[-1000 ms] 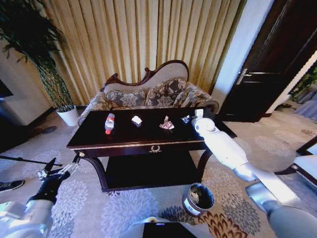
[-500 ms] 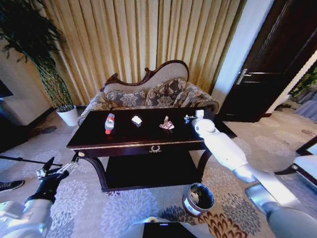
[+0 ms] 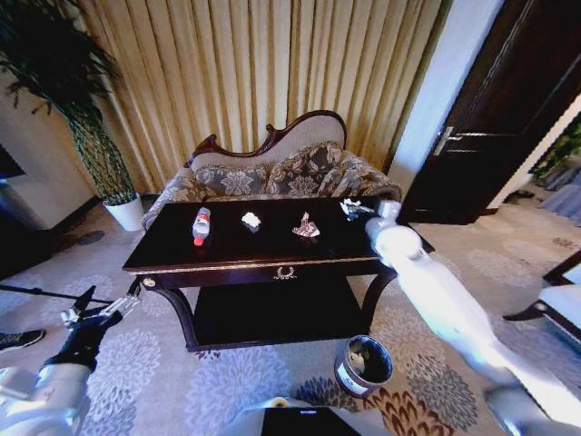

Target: Move to the front of the table and place the trash on the table into the trash bin.

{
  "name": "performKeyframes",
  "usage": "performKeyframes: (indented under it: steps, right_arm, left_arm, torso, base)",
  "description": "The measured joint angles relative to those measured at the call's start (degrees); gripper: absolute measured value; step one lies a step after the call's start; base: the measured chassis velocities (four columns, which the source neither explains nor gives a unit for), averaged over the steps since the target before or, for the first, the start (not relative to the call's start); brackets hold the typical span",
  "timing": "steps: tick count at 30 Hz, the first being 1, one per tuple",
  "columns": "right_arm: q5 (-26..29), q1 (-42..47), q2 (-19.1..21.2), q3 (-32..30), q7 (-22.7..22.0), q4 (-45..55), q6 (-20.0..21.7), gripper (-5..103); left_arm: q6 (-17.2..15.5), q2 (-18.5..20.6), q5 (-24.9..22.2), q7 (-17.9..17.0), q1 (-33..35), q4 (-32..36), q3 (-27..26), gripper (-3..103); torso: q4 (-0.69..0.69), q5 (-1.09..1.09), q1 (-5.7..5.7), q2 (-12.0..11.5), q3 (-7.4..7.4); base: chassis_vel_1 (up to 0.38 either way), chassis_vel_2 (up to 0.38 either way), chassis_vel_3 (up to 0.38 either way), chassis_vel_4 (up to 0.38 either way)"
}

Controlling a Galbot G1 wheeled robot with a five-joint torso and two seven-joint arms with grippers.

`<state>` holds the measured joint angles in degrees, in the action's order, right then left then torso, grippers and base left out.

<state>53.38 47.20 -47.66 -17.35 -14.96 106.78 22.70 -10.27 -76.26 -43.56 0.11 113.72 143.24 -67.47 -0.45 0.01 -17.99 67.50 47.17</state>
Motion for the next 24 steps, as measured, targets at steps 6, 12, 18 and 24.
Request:
performKeyframes:
  steps: [6, 12, 18, 24]
  right_arm:
    - [-1.5, 15.3, -0.6, -11.0, 3.4, 9.4, -4.7, 0]
    - [-5.1, 24.9, -2.5, -17.8, 7.0, 11.6, -8.4, 0]
    - [-7.6, 31.4, -2.8, -22.0, 8.6, 13.6, -10.9, 0]
    - [-8.3, 33.5, -3.2, -23.0, 8.5, 15.5, -11.1, 0]
  left_arm:
    - [-0.1, 2.1, -0.5, -0.5, 0.0, 0.0, 0.6, 100]
    - [0.2, 4.5, -1.7, -0.4, 1.1, 0.0, 0.2, 100]
    - [0.6, 6.6, -2.7, -0.4, -0.3, 0.0, 0.1, 100]
    - [0.6, 6.3, -2.7, -0.3, -0.5, 0.0, 0.4, 100]
  torso:
    - [0.01, 0.00, 0.00, 0.0, 0.00]
    - [0.02, 0.00, 0.00, 0.0, 0.00]
    - [0.01, -0.01, 0.00, 0.0, 0.01]
    - [0.02, -0.01, 0.00, 0.0, 0.01]
  base:
    - [0.000, 0.000, 0.000, 0.000]
    - [0.000, 0.000, 0.000, 0.000]
    - [0.000, 0.000, 0.000, 0.000]
    - [0.000, 0.000, 0.000, 0.000]
